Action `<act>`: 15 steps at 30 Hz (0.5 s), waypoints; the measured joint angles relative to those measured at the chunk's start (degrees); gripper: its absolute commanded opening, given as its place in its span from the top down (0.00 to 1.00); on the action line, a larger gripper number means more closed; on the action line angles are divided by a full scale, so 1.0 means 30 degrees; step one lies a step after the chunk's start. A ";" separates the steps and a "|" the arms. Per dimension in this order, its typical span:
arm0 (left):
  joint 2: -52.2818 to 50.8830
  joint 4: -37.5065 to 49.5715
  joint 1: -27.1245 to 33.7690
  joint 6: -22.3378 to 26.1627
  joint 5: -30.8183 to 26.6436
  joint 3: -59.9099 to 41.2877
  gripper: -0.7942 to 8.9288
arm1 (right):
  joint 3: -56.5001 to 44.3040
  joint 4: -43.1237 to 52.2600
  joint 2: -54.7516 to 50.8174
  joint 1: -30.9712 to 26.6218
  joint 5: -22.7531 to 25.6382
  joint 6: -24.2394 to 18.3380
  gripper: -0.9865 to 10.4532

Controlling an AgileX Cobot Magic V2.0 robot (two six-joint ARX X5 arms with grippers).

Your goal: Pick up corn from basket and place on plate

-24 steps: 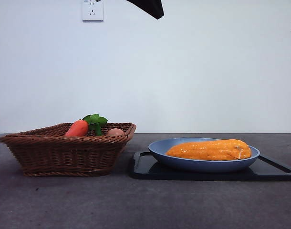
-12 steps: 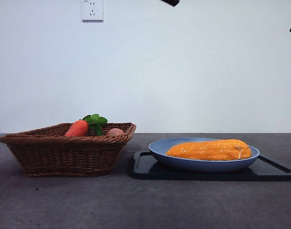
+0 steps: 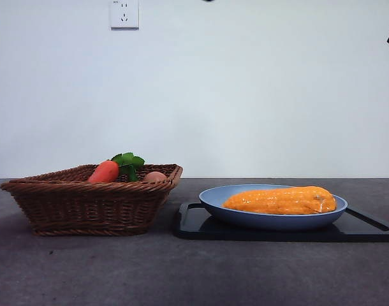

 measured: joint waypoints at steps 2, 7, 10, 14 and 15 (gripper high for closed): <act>-0.0729 -0.0015 0.0794 0.0109 0.0015 0.0000 0.91 | 0.0000 0.0000 0.0000 -0.0007 0.0000 0.0000 0.91; -0.3861 0.0073 0.3636 0.0495 0.0044 -0.0211 0.91 | 0.0000 -0.0007 0.0000 -0.0029 0.0000 0.0007 0.91; -0.6375 0.0488 0.5770 0.0539 0.0022 -0.1508 0.91 | 0.0000 -0.0007 0.0000 -0.0029 0.0000 0.0000 0.91; -0.9697 0.1836 0.8429 0.0546 0.0036 -0.4903 0.91 | 0.0000 -0.0007 0.0000 -0.0029 0.0000 0.0000 0.91; -1.0601 0.2470 0.9114 0.0554 0.0036 -0.6178 0.91 | 0.0000 -0.0007 0.0000 -0.0029 0.0000 0.0000 0.91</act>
